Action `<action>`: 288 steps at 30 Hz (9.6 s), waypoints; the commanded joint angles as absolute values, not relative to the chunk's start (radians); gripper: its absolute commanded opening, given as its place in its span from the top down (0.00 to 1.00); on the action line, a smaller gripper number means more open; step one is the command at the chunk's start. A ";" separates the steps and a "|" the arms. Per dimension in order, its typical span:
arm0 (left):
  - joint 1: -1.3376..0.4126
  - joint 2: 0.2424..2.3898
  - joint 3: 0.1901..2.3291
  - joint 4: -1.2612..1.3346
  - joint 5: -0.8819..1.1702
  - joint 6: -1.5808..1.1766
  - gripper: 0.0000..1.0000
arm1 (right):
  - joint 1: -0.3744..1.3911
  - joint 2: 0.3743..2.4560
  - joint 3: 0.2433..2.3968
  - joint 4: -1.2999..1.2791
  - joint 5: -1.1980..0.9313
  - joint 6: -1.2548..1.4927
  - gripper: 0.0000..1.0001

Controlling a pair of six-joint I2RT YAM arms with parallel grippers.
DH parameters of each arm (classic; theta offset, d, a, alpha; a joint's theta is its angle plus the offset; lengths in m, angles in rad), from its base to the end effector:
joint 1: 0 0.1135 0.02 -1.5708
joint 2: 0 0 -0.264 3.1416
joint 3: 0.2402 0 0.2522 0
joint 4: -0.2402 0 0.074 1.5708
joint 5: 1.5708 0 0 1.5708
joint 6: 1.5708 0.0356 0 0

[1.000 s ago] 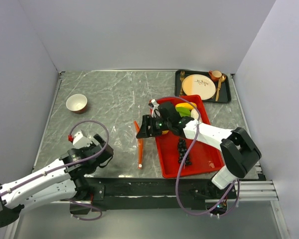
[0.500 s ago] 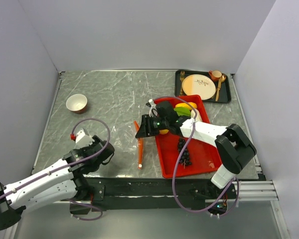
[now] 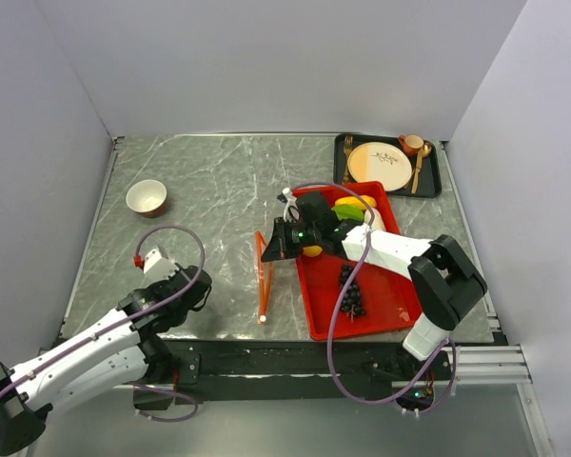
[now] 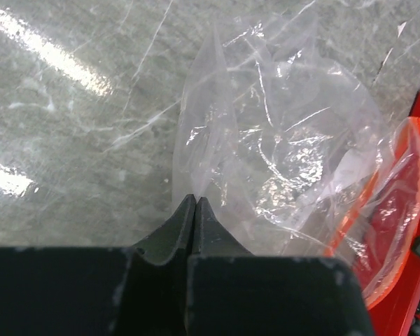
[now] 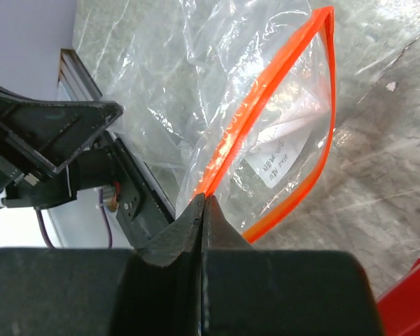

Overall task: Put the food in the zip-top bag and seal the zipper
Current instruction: Adjust the zipper food storage bag at the center of the board, then pick up the zipper food storage bag at the center of the board, then pick up the fake fruit from the bin.

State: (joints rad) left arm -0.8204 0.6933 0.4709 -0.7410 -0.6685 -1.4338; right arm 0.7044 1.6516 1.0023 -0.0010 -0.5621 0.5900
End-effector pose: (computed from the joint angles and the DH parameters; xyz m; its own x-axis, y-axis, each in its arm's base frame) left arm 0.1029 -0.0781 0.2030 -0.4061 -0.7044 -0.5821 -0.5093 0.7034 -0.4959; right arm 0.2587 0.2447 0.2133 -0.8680 -0.1199 -0.4818 -0.4672 0.5256 0.7109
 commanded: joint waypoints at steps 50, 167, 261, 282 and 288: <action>-0.818 0.677 0.546 -0.911 -0.678 -1.577 0.31 | 0.524 1.775 1.272 -0.259 -0.637 0.471 1.00; 0.005 0.789 0.741 -0.449 0.249 -0.663 0.01 | 0.828 1.737 1.217 -0.025 -0.428 0.864 0.89; -0.899 1.399 1.195 -0.689 -0.437 -0.835 0.99 | 0.348 0.942 0.586 -0.561 -0.135 0.599 0.08; -0.897 1.358 1.155 -0.598 -0.345 -0.776 0.99 | 0.535 1.152 0.635 -0.564 0.080 0.709 0.68; -0.894 1.351 1.167 -0.609 -0.341 -0.756 0.99 | 0.535 1.022 0.707 -0.543 0.035 0.663 0.89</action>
State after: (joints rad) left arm -0.8997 1.3880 1.1542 -0.6323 -0.3527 -0.7864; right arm 0.5304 1.1240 0.6174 -0.5713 0.0406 0.6891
